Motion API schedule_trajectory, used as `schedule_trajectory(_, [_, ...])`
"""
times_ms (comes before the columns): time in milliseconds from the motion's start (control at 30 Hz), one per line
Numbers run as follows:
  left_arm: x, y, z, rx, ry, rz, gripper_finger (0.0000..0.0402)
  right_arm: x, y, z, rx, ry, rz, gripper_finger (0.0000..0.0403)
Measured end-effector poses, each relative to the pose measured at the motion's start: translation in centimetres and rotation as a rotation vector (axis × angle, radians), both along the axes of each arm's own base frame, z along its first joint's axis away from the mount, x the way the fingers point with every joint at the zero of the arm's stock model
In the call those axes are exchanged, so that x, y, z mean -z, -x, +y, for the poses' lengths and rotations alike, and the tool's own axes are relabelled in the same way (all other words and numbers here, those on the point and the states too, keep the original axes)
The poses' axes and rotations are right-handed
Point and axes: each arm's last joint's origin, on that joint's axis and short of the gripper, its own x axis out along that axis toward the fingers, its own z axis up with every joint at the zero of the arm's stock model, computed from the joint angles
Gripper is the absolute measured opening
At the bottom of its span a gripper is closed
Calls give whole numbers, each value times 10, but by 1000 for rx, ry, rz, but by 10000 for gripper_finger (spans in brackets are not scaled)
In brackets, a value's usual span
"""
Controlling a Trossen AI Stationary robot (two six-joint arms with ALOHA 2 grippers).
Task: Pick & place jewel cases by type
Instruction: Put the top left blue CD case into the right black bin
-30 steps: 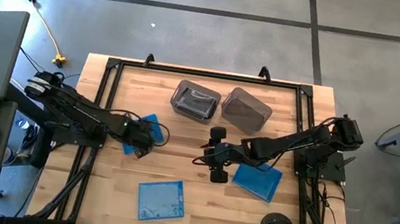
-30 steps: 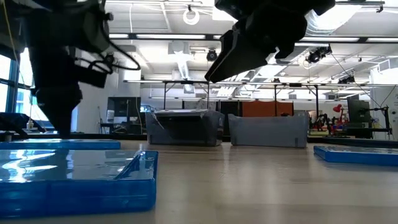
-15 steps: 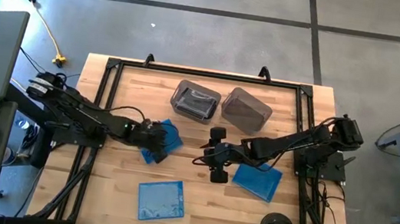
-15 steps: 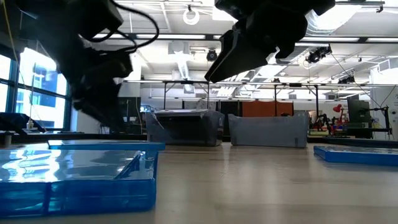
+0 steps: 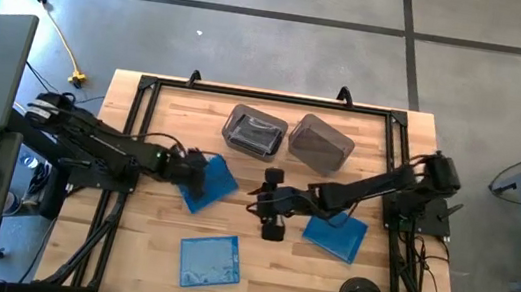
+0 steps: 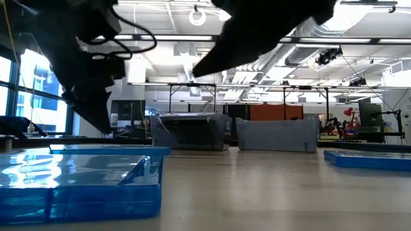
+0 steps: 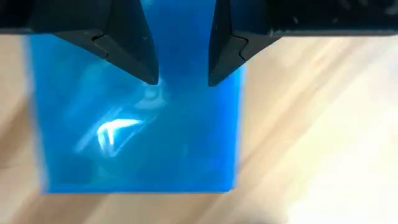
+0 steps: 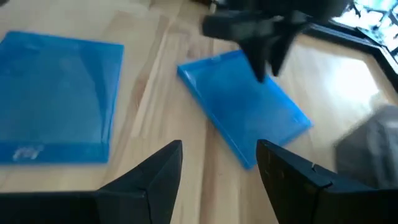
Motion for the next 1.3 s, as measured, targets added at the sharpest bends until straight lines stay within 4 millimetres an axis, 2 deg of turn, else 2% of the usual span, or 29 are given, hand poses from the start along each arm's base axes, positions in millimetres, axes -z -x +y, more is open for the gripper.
schedule_trajectory(100, [1,2,13,-17,54,45,137,21,-12,-1,22,-6,-21,204])
schedule_trajectory(233, [2,1,32,43,135,81,138,44,-24,-5,26,-49,-36,204])
schedule_trajectory(433, [2,3,62,117,274,69,155,57,-32,-17,57,-119,-73,204])
schedule_trajectory(600, [2,9,84,98,314,51,191,66,-38,-31,199,-229,-113,204])
schedule_trajectory(700, [2,12,93,75,336,44,210,75,-40,-35,211,-261,-103,204])
schedule_trajectory(867, [6,16,99,69,474,27,220,90,-47,-29,205,-269,-96,204])
schedule_trajectory(1067, [13,13,98,70,578,29,221,88,-63,-19,253,-299,1,204])
schedule_trajectory(1300, [25,9,99,51,644,72,221,84,-66,-19,339,-348,107,204])
